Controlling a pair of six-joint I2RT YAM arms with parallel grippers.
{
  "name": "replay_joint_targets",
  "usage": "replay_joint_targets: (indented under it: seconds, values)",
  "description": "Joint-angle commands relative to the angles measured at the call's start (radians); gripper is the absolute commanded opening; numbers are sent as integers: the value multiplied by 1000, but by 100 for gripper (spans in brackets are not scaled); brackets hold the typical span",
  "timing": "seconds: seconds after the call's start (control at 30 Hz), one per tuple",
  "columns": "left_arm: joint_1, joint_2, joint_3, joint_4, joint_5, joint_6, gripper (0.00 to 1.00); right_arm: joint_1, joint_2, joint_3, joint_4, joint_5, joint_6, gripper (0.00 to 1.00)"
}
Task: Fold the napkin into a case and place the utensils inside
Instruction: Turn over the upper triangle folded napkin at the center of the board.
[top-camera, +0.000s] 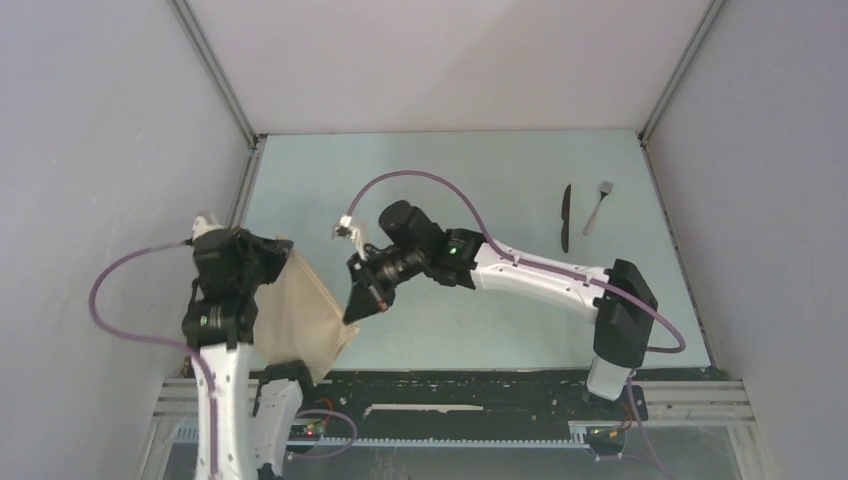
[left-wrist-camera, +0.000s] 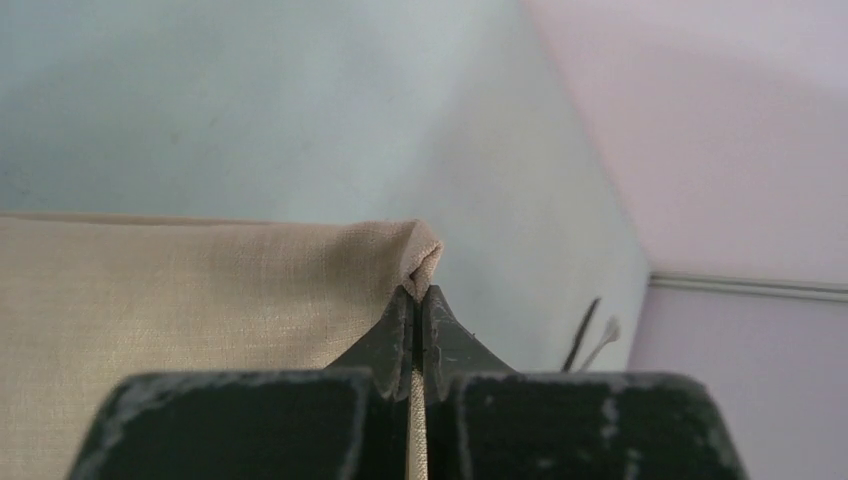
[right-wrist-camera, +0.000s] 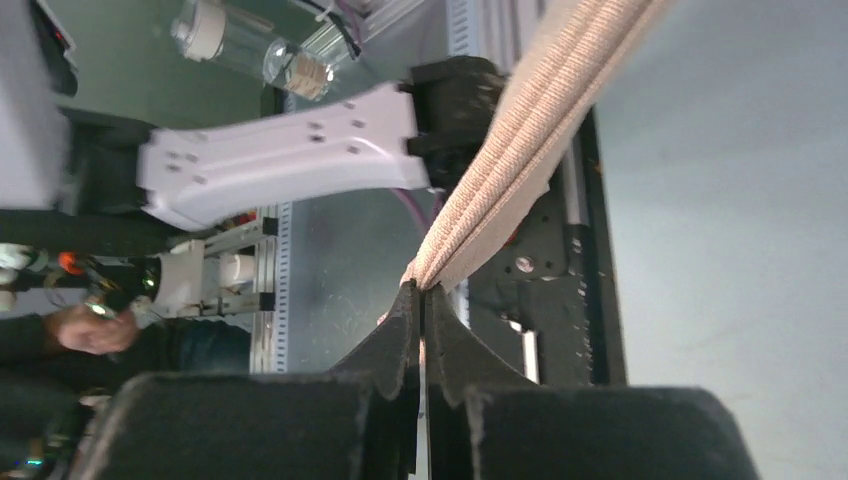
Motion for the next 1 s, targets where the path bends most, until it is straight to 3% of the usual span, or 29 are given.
replay_joint_targets:
  seconds: [0.0, 0.23, 0.47, 0.6, 0.67, 0.83, 0.97]
  values:
    - [-77, 327, -53, 268, -105, 29, 0, -128, 62, -188, 118, -334, 126, 0]
    - [-259, 976, 142, 513, -148, 12, 0, -338, 310, -223, 123, -410, 3, 0]
    - [-336, 1273, 355, 561, -99, 11, 0, -480, 379, -214, 16, -431, -90, 0]
    - [-365, 1321, 371, 601, -84, 9, 0, -508, 382, -188, -51, -395, -105, 0]
    - [-367, 1329, 371, 623, -28, 7, 2, -519, 379, -163, -136, -343, -133, 6]
    - [-371, 1219, 363, 585, -20, 54, 44, -558, 321, -133, -286, -121, -164, 21]
    - [-371, 1012, 297, 550, -4, 116, 58, -585, 260, -158, -307, -31, -168, 42]
